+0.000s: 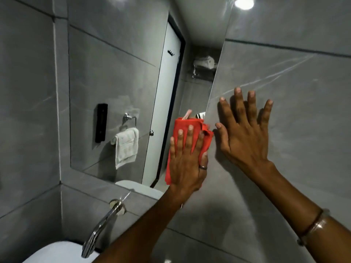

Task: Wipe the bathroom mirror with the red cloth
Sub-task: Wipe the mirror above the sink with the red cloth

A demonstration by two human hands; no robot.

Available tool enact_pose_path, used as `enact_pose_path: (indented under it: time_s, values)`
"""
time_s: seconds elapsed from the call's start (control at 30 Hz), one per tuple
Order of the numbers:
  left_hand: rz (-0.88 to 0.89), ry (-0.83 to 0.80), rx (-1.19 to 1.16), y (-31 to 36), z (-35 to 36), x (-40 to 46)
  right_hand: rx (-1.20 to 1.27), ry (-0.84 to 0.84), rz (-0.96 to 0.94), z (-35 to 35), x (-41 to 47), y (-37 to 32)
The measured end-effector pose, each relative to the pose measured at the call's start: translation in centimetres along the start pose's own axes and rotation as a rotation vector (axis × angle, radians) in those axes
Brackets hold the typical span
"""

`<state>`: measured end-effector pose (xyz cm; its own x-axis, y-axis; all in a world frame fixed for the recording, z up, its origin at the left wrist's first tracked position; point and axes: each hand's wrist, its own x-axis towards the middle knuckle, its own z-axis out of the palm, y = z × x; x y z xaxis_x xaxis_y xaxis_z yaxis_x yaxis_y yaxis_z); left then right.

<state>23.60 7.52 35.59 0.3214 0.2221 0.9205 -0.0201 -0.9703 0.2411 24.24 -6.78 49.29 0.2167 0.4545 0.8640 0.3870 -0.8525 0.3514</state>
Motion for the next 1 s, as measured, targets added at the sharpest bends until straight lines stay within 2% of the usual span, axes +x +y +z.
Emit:
enact_pose_path:
  time_s: [0.2, 0.4, 0.67, 0.87, 1.0]
  values:
    - [0.038, 0.089, 0.010, 1.5, -3.0, 12.0, 0.078, 0.033, 0.005, -1.9, 6.2, 2.1]
    - [0.090, 0.113, -0.015, 1.2, -7.5, 22.2, 0.126, 0.086, -0.002, -3.7, 13.1, 3.8]
    - [0.191, 0.147, 0.008, -3.2, -9.9, 28.4, 0.145, 0.120, -0.050, -3.8, 18.8, 2.6]
    - [0.190, 0.177, 0.033, -7.9, -12.0, 32.5, 0.182, 0.204, -0.101, -4.3, 22.3, -0.6]
    - [0.112, 0.210, 0.012, -12.3, -13.3, 34.0, 0.157, 0.193, -0.158, -4.3, 24.0, -3.8]
